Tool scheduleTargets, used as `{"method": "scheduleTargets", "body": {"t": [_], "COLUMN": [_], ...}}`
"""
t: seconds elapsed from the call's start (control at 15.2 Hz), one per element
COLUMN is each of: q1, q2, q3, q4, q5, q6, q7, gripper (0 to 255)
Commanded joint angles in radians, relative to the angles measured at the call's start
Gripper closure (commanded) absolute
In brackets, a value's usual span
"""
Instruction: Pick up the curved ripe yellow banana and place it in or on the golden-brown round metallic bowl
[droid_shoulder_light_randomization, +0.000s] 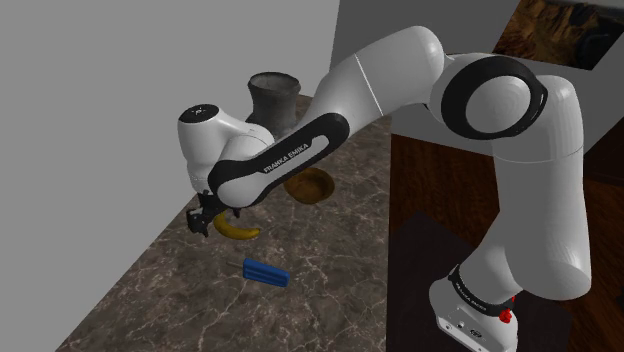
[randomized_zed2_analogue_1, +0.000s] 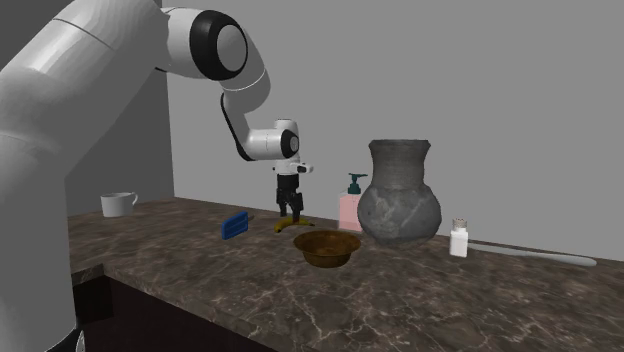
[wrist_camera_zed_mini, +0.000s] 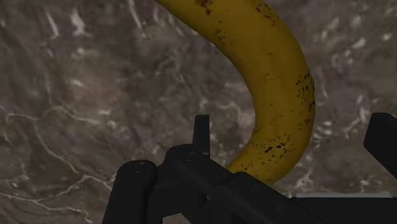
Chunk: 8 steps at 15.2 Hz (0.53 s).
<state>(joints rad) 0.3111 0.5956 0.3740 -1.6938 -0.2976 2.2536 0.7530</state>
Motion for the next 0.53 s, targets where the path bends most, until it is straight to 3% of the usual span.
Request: {"method": "scheduleTargets", "body": {"t": [0.0, 0.4, 0.46], "q1": [0.002, 0.002, 0.002], "q2": [0.005, 0.005, 0.005], "q3": [-0.001, -0.001, -0.001], "q4": [0.003, 0.003, 0.003], "q5": [-0.002, -0.002, -0.002], "q6": [0.003, 0.003, 0.003], "q7": [0.002, 0.002, 0.002], "gripper": [0, 0, 255]}}
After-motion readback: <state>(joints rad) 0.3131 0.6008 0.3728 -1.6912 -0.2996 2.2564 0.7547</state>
